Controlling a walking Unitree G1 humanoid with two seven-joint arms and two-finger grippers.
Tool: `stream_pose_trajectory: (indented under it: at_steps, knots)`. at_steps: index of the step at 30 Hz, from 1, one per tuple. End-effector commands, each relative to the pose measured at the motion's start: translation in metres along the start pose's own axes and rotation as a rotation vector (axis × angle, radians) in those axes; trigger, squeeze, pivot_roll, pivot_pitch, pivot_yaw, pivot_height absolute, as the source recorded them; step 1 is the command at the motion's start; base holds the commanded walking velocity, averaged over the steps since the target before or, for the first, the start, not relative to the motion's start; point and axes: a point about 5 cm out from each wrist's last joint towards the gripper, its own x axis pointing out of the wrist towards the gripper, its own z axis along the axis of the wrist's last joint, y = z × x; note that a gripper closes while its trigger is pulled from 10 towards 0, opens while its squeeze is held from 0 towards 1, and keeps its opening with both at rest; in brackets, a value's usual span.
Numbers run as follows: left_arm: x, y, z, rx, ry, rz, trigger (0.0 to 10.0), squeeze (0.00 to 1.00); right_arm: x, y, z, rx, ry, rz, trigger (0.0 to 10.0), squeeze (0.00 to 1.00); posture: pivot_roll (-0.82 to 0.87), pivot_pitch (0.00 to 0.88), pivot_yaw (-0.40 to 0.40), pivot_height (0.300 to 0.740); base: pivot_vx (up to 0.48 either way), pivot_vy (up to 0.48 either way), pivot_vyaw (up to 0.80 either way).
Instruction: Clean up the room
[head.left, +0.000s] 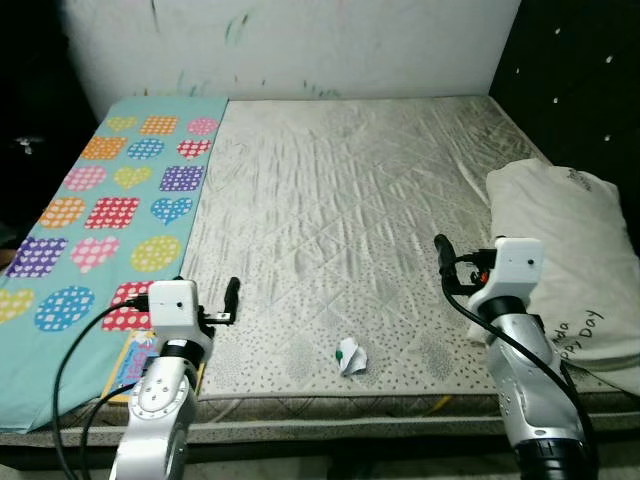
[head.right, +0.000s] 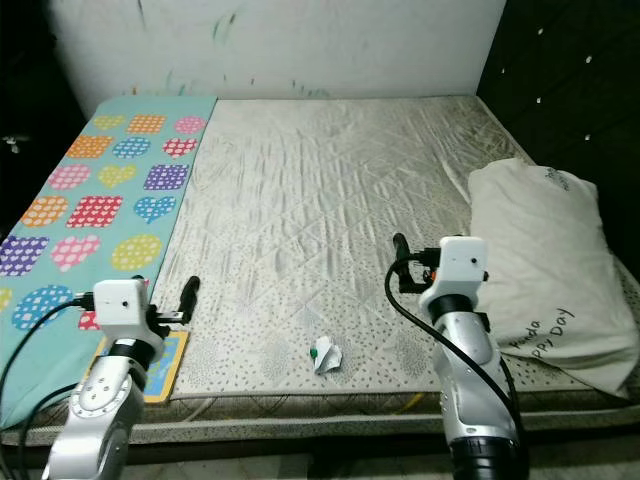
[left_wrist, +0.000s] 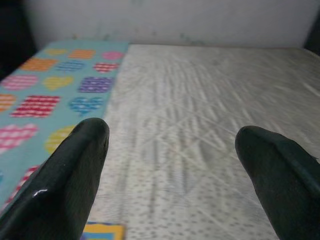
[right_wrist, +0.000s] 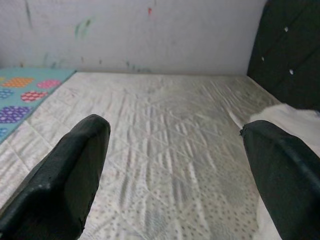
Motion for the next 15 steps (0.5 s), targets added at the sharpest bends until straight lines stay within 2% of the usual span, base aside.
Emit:
stream_pose_trajectory:
  at_steps: [1, 5, 8, 15]
  knots:
    - [-0.001, -0.001, 0.001, 0.004, -0.003, -0.001, 10.0, 0.0, 0.001, -0.004, 0.0, -0.009, 0.005, -0.009, 10.0, 0.0, -0.14, 0.055, 0.026, 0.74, 0.0, 0.0, 0.0]
    - [-0.002, 0.011, 0.001, -0.043, 0.002, 0.101, 10.0, 0.0, 0.003, -0.006, 0.002, -0.014, 0.0, -0.015, 10.0, 0.0, -0.14, 0.065, 0.028, 0.74, 0.0, 0.0, 0.0]
    - [-0.003, 0.014, -0.002, -0.059, 0.004, 0.136, 10.0, 0.0, 0.002, -0.004, -0.001, -0.01, 0.01, -0.009, 10.0, 0.0, -0.14, 0.065, 0.028, 0.74, 0.0, 0.0, 0.0]
    - [0.0, -0.003, -0.003, -0.033, 0.009, 0.031, 10.0, 0.0, 0.004, 0.0, -0.001, -0.013, 0.01, 0.01, 10.0, 0.0, -0.13, 0.051, 0.008, 0.74, 0.0, 0.0, 0.0]
